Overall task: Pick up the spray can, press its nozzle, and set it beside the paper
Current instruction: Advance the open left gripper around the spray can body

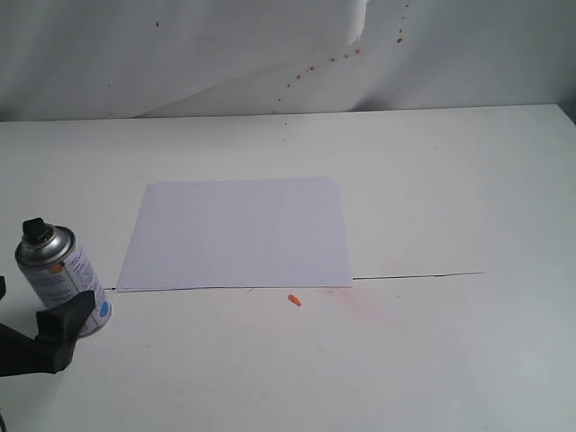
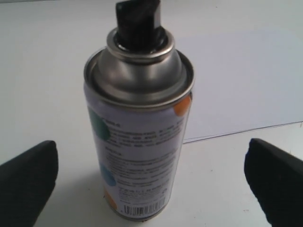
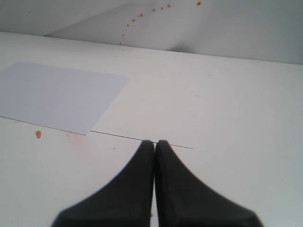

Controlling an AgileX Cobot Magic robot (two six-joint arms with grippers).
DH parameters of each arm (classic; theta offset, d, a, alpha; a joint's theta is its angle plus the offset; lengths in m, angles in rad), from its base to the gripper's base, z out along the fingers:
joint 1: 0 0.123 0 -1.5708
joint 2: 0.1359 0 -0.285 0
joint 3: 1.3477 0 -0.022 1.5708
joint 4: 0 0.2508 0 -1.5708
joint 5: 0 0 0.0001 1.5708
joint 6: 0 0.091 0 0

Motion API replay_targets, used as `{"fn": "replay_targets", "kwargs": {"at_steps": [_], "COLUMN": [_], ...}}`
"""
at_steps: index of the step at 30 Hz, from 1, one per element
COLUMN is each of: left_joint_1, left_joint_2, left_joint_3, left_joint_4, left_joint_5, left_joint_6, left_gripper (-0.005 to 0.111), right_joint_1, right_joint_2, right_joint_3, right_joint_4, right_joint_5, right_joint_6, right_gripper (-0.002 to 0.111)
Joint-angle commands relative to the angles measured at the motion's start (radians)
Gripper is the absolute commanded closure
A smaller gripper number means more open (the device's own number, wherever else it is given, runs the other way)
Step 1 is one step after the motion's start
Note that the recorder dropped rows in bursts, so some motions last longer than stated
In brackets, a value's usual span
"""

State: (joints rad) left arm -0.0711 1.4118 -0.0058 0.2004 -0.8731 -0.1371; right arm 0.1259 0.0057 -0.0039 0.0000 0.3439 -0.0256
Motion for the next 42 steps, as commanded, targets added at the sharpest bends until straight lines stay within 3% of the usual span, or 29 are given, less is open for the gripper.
{"fn": "replay_targets", "kwargs": {"at_steps": [1,26,42], "left_joint_1": [0.003,0.003,0.003], "left_joint_2": [0.039,0.246,0.277], "left_joint_3": [0.006,-0.116,-0.151], "left_joint_4": [-0.016,-0.02,-0.037], "left_joint_5": [-0.065,-0.073,-0.075], "left_joint_6": [0.021,0.067,0.093], "left_gripper": [0.002,0.002,0.002], "right_joint_1": [-0.006,-0.006,-0.006], "right_joint_2": [-0.006,-0.006,-0.006], "right_joint_3": [0.004,0.004,0.004], "right_joint_4": [-0.008,-0.008,-0.008], "right_joint_5": [-0.003,-0.003,-0.003], "right_joint_6": [0.0,0.0,0.0], "right_gripper": [0.108,0.108,0.108]}}
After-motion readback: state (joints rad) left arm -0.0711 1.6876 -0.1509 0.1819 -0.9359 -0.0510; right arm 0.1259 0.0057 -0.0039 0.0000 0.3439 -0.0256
